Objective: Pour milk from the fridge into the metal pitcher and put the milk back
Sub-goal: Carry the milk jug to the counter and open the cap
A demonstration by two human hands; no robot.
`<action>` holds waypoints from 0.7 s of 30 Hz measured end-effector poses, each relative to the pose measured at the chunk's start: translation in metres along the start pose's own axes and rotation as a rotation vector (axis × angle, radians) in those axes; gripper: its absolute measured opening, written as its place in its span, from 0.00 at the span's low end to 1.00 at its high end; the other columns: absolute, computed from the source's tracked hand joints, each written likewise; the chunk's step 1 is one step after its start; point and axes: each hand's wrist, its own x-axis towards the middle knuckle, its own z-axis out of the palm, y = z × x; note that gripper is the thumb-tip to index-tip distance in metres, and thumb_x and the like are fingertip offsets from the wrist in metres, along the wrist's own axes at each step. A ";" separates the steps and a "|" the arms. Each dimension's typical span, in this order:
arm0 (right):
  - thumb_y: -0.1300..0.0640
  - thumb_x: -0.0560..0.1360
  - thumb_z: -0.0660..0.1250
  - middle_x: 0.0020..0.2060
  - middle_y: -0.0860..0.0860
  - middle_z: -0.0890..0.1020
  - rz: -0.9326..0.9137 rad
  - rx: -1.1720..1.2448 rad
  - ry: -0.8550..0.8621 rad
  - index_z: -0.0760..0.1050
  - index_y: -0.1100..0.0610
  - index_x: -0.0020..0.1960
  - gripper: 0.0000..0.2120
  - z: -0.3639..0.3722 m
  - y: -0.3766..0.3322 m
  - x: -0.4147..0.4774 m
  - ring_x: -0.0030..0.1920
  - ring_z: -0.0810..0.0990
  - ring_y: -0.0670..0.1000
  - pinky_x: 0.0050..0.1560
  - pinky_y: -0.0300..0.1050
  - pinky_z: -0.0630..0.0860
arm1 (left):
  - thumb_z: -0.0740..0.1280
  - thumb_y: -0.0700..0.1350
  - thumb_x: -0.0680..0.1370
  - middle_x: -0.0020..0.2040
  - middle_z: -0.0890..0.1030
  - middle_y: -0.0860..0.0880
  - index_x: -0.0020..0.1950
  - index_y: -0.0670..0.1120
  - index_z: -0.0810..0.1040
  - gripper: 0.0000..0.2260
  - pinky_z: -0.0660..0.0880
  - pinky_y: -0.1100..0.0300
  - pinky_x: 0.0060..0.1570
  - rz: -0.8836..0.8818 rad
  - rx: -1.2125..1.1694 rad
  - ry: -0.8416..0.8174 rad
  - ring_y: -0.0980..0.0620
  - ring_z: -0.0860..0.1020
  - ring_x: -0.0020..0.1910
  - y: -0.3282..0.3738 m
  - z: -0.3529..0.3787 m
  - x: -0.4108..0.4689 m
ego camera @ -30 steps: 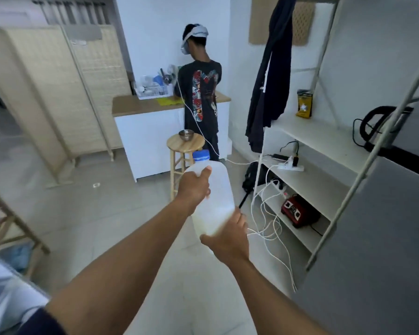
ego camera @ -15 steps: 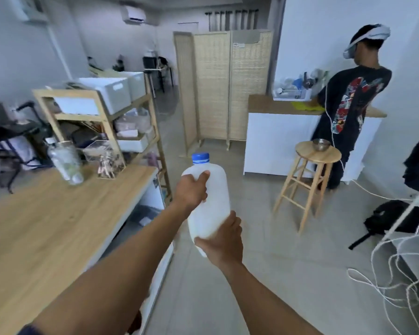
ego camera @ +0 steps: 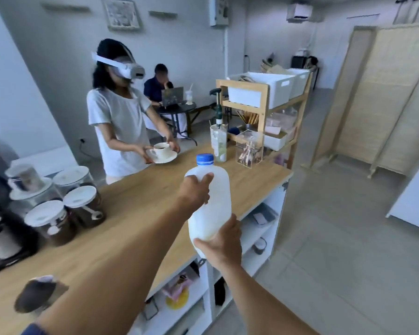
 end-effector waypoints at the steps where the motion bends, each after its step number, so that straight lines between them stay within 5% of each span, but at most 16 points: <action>1: 0.41 0.56 0.76 0.59 0.50 0.68 -0.030 -0.013 -0.032 0.55 0.54 0.67 0.48 0.010 -0.006 -0.001 0.60 0.70 0.53 0.51 0.49 0.76 | 0.64 0.52 0.80 0.33 0.73 0.44 0.45 0.40 0.71 0.15 0.72 0.58 0.33 -0.009 -0.004 0.042 0.48 0.71 0.28 -0.005 -0.014 -0.002; 9: 0.42 0.57 0.78 0.60 0.52 0.67 -0.221 -0.019 -0.263 0.55 0.57 0.69 0.51 0.076 -0.043 -0.030 0.60 0.69 0.54 0.52 0.49 0.76 | 0.64 0.52 0.78 0.31 0.74 0.46 0.45 0.39 0.73 0.15 0.73 0.56 0.38 -0.138 -0.004 0.356 0.49 0.73 0.28 -0.046 -0.097 -0.026; 13: 0.43 0.56 0.78 0.60 0.52 0.68 -0.308 -0.016 -0.380 0.55 0.58 0.69 0.51 0.105 -0.046 -0.055 0.59 0.70 0.54 0.53 0.48 0.76 | 0.62 0.52 0.80 0.32 0.75 0.45 0.44 0.39 0.74 0.15 0.72 0.61 0.32 -0.185 0.027 0.472 0.50 0.73 0.27 -0.071 -0.127 -0.054; 21: 0.44 0.56 0.80 0.59 0.53 0.70 -0.427 -0.036 -0.502 0.58 0.58 0.68 0.50 0.154 -0.058 -0.090 0.58 0.73 0.54 0.52 0.46 0.76 | 0.61 0.53 0.80 0.31 0.78 0.45 0.34 0.42 0.72 0.19 0.70 0.57 0.40 -0.252 0.109 0.567 0.48 0.75 0.35 -0.115 -0.172 -0.092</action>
